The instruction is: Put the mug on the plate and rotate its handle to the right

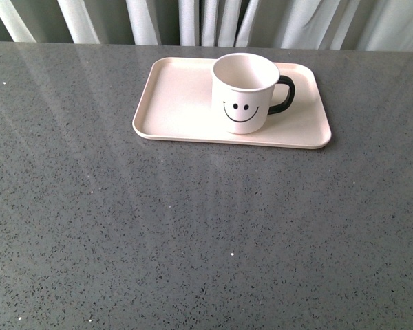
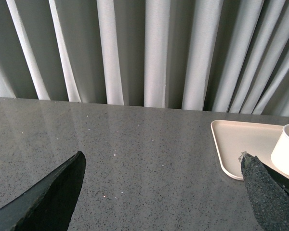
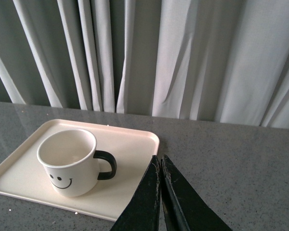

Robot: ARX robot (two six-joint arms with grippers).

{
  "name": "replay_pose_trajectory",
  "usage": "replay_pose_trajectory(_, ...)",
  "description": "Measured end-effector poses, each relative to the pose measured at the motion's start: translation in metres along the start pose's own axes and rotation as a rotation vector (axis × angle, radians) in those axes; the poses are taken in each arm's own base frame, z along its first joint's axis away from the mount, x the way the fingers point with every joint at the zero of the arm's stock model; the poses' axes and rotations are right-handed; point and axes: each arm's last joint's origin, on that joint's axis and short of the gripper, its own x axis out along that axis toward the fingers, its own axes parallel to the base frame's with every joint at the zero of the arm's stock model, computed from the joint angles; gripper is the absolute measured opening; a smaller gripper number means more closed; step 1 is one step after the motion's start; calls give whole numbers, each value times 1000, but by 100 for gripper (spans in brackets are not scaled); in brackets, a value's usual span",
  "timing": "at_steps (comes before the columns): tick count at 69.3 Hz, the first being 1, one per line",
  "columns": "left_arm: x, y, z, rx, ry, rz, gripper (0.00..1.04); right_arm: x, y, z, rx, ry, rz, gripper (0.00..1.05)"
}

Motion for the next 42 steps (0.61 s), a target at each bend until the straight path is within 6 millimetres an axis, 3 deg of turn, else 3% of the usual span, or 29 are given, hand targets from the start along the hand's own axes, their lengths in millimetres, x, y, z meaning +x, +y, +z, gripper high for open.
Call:
replay_pose_trajectory(8,0,0,0,0,0,0,95,-16,0,-9,0,32,2,2)
replay_pose_trajectory(42,0,0,0,0,0,0,95,-61,0,-6,0,23,2,2)
